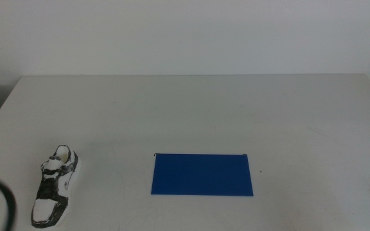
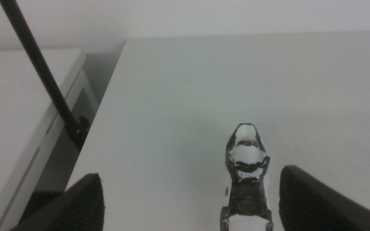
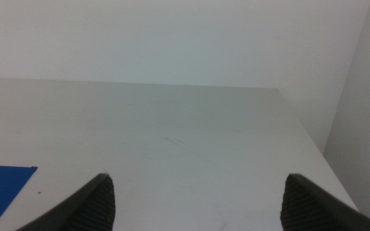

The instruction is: Use one arm to grab the shoe from the table and place it on the mat.

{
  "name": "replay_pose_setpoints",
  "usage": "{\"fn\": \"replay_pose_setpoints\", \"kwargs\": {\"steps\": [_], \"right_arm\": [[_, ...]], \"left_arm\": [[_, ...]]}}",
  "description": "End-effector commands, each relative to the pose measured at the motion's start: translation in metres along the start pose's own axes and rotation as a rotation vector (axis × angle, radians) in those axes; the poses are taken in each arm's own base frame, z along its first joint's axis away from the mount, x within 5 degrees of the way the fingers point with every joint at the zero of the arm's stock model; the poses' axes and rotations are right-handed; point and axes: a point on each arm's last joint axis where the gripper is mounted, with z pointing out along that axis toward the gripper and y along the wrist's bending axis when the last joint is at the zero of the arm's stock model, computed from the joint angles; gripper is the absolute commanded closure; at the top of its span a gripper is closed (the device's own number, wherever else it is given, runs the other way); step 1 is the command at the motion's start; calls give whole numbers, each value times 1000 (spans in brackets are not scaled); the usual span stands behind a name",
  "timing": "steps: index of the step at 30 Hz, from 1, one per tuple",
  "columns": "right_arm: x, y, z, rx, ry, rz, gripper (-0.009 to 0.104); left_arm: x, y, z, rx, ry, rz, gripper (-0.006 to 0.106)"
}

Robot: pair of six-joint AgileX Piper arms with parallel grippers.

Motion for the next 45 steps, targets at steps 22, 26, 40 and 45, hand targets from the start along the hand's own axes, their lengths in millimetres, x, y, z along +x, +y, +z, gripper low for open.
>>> {"fn": "replay_pose_setpoints", "kwargs": {"steps": [22, 26, 40, 45], "right_arm": [[-11, -1, -3, 12, -109, -21, 29], [-11, -1, -3, 12, -109, -21, 29], [-11, -1, -3, 12, -109, -21, 29], [-11, -1, -3, 12, -109, -21, 29]], "left_arm": [[-123, -8, 32, 133, 378, 44, 7], [-125, -10, 57, 150, 458, 30, 7], [-110, -20, 165, 244, 845, 20, 7], [-94, -22, 194, 261, 900, 32, 7]]}}
